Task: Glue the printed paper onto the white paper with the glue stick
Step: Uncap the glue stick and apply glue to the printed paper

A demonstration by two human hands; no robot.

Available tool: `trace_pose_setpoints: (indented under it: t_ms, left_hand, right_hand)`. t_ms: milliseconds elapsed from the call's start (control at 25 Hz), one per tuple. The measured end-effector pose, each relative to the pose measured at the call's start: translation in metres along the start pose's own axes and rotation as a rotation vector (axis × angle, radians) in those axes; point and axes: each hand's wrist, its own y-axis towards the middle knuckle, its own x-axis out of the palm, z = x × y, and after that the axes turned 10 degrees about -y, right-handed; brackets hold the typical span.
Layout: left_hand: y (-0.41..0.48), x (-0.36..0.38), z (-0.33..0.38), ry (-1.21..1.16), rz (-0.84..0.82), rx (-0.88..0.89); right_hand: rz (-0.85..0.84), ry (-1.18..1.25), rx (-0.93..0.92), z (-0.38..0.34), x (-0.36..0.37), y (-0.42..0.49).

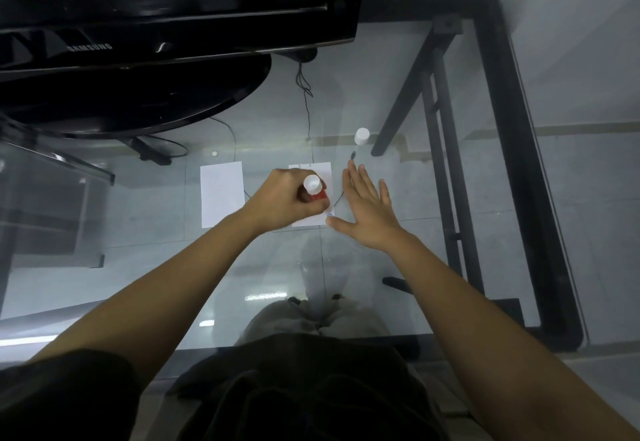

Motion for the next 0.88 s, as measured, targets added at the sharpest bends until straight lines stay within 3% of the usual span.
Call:
trace_pose_setpoints:
  t_ms: [320,600,880]
  left_hand:
    - [0.044,-0.021,-0.001,0.017,0.216,-0.044]
    - [-0.016,-0.01,-0.011,0.002,0.0,-0.054]
    - [0.032,-0.044,-0.012,0.038,0.183,-0.078]
  right_hand:
    - [-0.004,-0.003,0.012,0.001,0.003,0.003]
    - [0.004,0.007,0.002,0.002,0.004,0.001]
    - [-0.026,0.033,0.015,-0.001,-0.001,0.001]
